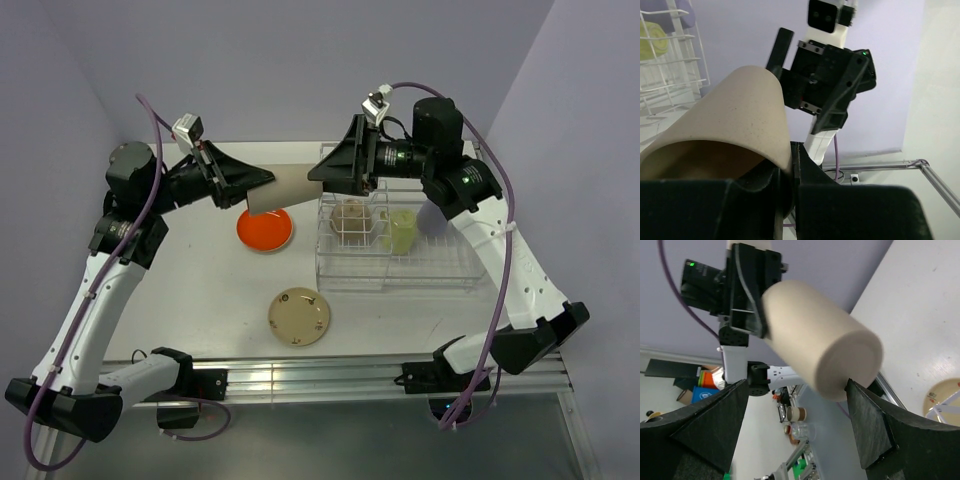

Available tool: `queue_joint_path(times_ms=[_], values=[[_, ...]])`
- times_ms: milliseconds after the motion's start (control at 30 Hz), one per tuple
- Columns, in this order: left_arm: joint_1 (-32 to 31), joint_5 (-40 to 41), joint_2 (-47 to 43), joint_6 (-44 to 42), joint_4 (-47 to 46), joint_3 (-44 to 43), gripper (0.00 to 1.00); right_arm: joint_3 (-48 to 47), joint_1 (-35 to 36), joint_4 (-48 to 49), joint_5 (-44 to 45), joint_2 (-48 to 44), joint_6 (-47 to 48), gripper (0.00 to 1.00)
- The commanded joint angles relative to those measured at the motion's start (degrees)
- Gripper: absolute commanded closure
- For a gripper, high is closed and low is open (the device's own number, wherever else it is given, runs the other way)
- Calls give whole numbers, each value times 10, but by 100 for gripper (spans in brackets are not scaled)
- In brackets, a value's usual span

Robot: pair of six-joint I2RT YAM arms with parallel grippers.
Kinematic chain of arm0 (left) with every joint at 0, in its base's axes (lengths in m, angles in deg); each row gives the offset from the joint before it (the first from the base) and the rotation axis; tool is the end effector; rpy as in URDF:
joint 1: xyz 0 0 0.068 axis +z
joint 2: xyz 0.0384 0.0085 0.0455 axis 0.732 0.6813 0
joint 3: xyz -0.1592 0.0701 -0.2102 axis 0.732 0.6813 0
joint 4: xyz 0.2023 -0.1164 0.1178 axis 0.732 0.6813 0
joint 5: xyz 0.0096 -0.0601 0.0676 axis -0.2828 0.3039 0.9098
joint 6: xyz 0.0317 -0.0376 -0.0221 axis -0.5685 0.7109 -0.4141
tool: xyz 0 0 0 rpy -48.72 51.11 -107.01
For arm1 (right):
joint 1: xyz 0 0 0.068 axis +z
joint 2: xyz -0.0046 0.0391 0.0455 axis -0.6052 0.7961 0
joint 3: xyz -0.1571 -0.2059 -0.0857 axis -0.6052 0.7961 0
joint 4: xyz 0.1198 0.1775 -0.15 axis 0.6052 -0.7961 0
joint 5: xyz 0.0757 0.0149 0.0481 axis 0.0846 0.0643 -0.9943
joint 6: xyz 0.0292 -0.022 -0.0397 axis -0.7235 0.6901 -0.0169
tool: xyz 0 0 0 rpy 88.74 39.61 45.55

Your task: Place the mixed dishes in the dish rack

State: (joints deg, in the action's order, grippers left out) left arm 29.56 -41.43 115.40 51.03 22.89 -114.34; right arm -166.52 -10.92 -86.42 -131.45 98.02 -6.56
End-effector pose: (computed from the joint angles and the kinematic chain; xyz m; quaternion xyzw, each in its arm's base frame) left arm 0.2049 -0.0911 0.4627 -0.1271 0.6930 -0.6795 0.2048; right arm 0.2374 0.1481 0.4865 -0.1139 0.7430 0.6150 0.2383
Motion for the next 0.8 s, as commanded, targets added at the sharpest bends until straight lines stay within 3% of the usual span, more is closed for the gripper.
queue_joint_path(times_ms=[0,267,567,600,700,767], values=[[-3,-26,-12,41,-94,-5,100,-21,13,-24,24,4,39,14],[-7,-34,-9,70,-142,-1,100,-31,20,-39,28,17,62,14],[-18,-41,-22,148,-259,68,100,71,21,209,-40,-15,-72,15],[-18,-42,-23,156,-273,73,100,82,21,274,-58,-17,-93,16],[-20,-45,-24,177,-300,90,100,126,21,398,-80,-27,-169,24],[-21,-47,-24,182,-315,97,100,149,21,445,-85,-28,-212,43]])
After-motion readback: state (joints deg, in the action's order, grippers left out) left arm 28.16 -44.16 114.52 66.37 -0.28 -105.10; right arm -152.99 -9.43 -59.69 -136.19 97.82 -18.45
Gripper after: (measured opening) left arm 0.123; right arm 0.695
